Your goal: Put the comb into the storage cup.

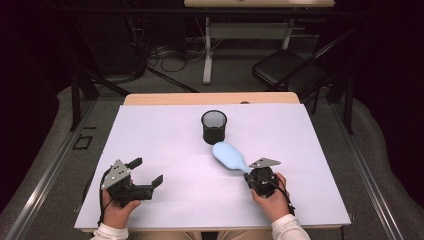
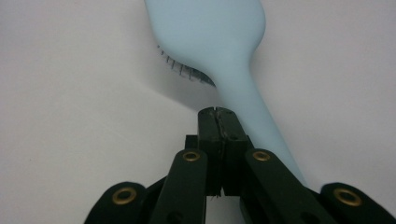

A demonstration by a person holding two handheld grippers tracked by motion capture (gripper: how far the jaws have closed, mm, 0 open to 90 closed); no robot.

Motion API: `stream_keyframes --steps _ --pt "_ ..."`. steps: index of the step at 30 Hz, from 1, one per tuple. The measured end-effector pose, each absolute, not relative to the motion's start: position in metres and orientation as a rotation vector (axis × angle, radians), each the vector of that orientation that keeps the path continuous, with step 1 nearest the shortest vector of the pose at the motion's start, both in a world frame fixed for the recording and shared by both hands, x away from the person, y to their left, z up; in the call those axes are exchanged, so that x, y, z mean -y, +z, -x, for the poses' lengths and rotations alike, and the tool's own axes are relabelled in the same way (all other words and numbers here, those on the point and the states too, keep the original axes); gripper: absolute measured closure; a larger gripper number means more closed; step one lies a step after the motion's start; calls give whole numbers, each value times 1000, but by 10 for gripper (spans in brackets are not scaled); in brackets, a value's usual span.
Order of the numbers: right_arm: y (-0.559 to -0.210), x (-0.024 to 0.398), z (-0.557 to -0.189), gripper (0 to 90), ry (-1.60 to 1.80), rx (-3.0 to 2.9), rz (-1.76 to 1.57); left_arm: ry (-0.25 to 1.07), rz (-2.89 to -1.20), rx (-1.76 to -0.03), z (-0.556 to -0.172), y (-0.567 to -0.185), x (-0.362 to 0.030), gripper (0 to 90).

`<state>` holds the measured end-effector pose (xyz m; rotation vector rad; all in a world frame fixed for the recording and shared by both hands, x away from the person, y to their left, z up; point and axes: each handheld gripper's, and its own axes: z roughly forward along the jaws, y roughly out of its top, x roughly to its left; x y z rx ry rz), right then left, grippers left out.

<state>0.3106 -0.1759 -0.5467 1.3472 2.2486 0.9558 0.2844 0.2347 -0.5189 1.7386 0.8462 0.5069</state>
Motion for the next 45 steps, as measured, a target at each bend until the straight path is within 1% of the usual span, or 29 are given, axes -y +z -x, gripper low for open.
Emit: stream_keyframes --steps 10,18,19,20,22,25,26,27,28,36,39,40,45 --pt "-545 175 -308 859 1016 -2263 -1349 506 -1738 -848 -284 -519 -235 22" --pt "-540 171 -303 794 1050 -2258 -1320 507 -1739 -849 -284 -519 -235 23" --pt "-539 172 -302 762 1051 -2252 -1314 507 -1740 -848 -285 -519 -235 22" --pt "-539 172 -302 762 1051 -2252 -1314 507 -1740 -848 -285 -519 -235 22" --pt "-538 173 -302 715 1060 -2243 -1309 506 -1740 -849 -285 -519 -235 22" --pt "-537 174 -301 603 1081 -2234 -1300 505 -1739 -849 -285 -519 -235 22" --pt "-537 174 -301 588 1086 -2229 -1299 506 -1740 -849 -285 -519 -235 22" --pt "-536 176 -300 548 1103 -2218 -1295 506 -1739 -849 -285 -519 -235 22" --pt "-536 176 -300 548 1103 -2218 -1295 505 -1740 -849 -285 -519 -235 22" --pt "-534 183 -297 443 1143 -2164 -1252 503 -1744 -851 -285 -520 -234 23" --pt "-533 187 -296 389 1143 -2141 -1249 501 -1744 -851 -285 -520 -234 22" --pt "-533 187 -296 389 1143 -2141 -1249 501 -1743 -851 -285 -520 -234 22" --pt "-532 191 -297 261 1147 -2139 -1247 501 -1742 -854 -285 -520 -234 23"
